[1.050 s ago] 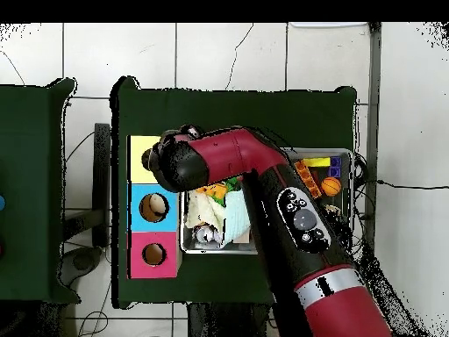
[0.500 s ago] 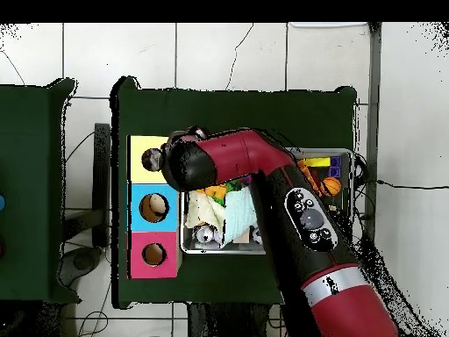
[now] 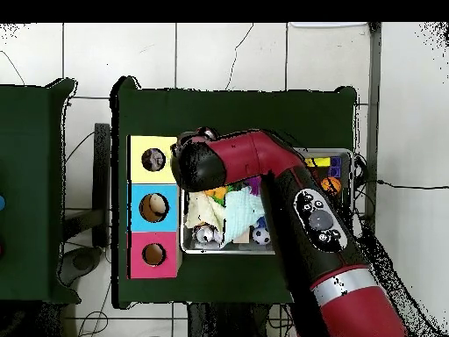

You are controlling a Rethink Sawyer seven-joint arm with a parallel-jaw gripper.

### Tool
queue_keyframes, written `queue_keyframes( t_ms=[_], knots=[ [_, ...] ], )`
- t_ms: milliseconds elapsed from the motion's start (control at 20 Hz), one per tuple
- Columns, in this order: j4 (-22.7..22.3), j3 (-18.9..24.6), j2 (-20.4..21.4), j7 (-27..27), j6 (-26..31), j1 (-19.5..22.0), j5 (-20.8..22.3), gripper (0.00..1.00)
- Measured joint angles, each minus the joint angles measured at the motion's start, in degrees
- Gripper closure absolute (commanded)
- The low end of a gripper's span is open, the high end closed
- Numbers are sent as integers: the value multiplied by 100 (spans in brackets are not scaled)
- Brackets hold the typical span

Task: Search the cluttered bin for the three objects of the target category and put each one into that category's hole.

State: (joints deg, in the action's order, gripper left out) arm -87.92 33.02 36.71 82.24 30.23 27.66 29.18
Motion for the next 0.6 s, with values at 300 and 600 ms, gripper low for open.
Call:
queue_keyframes(
  t_ms=[300,600],
  knots=[
    [0,23,-22,0,0,89,67,100],
    [0,34,-48,0,0,120,94,0]
  ],
)
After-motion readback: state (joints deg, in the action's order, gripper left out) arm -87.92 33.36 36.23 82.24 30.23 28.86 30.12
